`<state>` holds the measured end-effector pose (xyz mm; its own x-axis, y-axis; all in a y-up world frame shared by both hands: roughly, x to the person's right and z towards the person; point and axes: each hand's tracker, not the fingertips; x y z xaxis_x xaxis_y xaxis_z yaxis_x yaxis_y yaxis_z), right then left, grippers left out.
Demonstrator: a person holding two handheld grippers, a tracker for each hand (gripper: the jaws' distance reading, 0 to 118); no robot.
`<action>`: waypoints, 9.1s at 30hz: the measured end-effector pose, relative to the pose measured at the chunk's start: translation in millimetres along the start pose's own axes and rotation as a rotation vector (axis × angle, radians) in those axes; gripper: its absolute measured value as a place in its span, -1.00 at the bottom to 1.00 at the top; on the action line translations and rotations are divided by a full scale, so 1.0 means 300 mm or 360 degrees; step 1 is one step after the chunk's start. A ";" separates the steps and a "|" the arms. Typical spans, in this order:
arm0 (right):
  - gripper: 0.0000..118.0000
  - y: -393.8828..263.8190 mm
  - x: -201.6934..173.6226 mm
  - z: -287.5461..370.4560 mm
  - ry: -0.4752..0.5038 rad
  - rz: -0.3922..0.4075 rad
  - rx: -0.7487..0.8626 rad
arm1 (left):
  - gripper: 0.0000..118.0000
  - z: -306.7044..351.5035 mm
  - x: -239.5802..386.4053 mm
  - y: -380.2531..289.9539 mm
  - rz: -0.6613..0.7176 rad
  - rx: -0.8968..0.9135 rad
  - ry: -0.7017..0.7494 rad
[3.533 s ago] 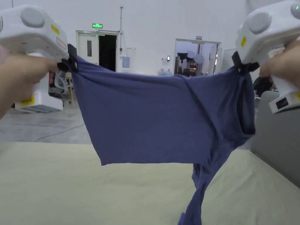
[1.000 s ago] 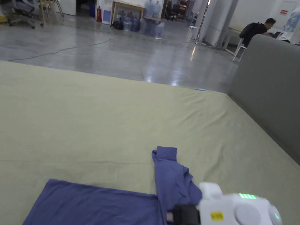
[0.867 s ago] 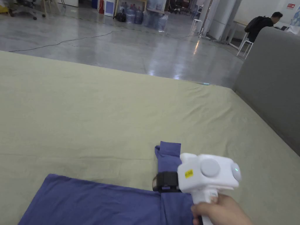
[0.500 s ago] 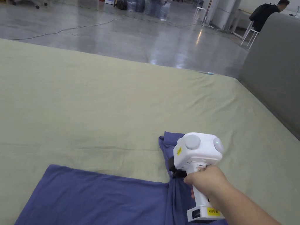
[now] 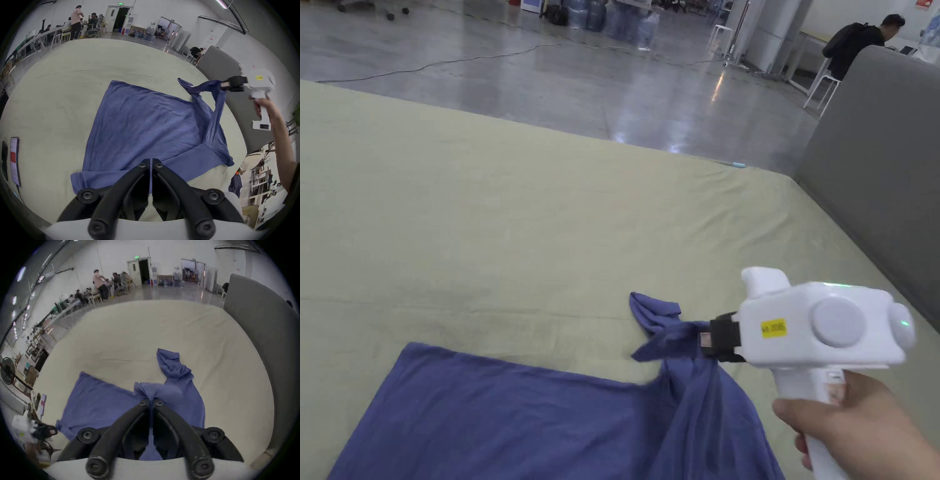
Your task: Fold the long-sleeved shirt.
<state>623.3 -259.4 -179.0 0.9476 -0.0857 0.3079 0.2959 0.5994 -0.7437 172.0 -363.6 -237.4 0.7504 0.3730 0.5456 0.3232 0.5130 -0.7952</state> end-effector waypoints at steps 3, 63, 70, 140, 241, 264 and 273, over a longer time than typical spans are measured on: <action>-1.00 -0.127 -0.033 0.177 -0.0012 0.0086 0.0052 | -1.00 0.014 0.005 -0.002 -0.0010 0.0000 -0.0006; 1.00 -0.302 0.349 -0.266 -0.0268 -0.0248 -0.0289 | -1.00 -0.629 -0.087 0.657 -0.0250 -0.0228 0.0314; 0.49 -0.105 0.460 -0.619 -0.0257 -0.0341 -0.0647 | -1.00 -0.492 -0.075 0.649 -0.0436 -0.0158 0.0478; -1.00 0.827 0.029 0.177 -0.0573 0.0543 0.0227 | -1.00 0.229 -0.055 1.454 -0.0092 0.0340 0.0227; -1.00 0.618 0.210 -0.933 -0.0225 -0.0029 -0.0449 | -0.96 -0.063 -0.195 0.021 -0.0060 -0.0095 0.0262; -1.00 -0.522 -0.039 -0.211 -0.0092 -0.0102 -0.0546 | -0.96 0.005 -0.123 0.028 0.0021 0.0031 0.0157; -0.47 -0.509 -0.030 -0.294 -0.0121 -0.0162 -0.0596 | -0.96 0.021 -0.095 0.038 0.0012 0.0016 0.0156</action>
<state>580.3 -420.3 -120.5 0.9036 -0.0624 0.4238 0.4248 0.2579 -0.8678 150.6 -363.5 -260.3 0.8057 0.2999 0.5108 0.3120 0.5183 -0.7963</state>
